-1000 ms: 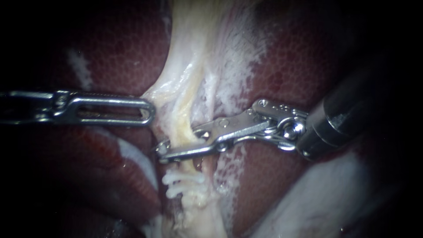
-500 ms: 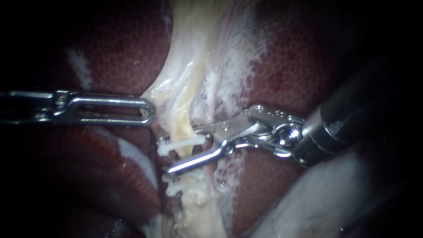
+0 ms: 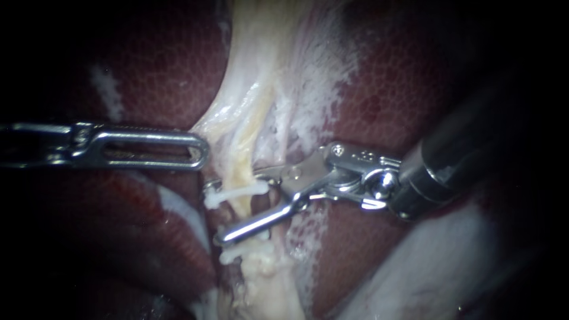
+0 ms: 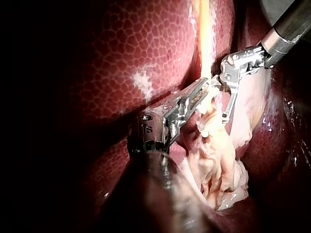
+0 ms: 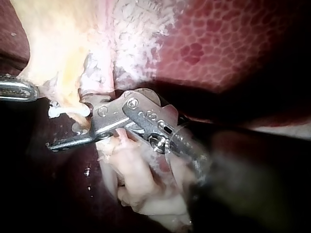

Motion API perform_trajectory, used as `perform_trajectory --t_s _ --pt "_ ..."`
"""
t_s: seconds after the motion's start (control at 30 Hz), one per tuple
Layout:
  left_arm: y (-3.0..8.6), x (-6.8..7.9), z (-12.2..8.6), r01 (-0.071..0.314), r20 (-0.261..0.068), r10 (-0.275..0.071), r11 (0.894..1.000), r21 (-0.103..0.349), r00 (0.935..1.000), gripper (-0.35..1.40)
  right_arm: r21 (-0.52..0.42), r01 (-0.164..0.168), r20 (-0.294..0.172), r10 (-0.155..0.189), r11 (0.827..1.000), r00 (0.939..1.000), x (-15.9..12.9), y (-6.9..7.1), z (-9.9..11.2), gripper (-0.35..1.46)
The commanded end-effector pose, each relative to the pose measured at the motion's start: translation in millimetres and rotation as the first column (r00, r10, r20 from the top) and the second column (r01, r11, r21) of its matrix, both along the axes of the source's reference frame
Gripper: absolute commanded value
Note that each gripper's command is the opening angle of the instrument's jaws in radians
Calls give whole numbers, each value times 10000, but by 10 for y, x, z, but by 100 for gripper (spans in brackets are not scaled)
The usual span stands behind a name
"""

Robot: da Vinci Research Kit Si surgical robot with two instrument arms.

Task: Going back third clip left tube

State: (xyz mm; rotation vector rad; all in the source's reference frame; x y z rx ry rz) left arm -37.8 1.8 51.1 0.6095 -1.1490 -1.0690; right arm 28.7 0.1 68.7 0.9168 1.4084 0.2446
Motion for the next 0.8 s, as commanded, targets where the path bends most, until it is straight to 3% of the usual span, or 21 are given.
perform_trajectory --t_s 0.03,0.27,0.47,0.8 --pt "0 0 0 1 -1 -1 10000 0 10000 -35 -95 -1 -13 1 10000 10000 1 -1 4 59" --pt "-1 0 -1 0 -1 0 10000 0 10000 -35 -1067 -65 -384 24 9943 9993 -8 7 9 58" --pt "-1 0 -1 0 -1 0 10000 0 10000 -35 -1838 -194 -702 65 9828 9975 -19 24 2 57" --pt "-1 0 -2 1 -2 -1 10000 0 10000 -35 -2014 -251 -760 99 9792 9971 -33 33 1 57"
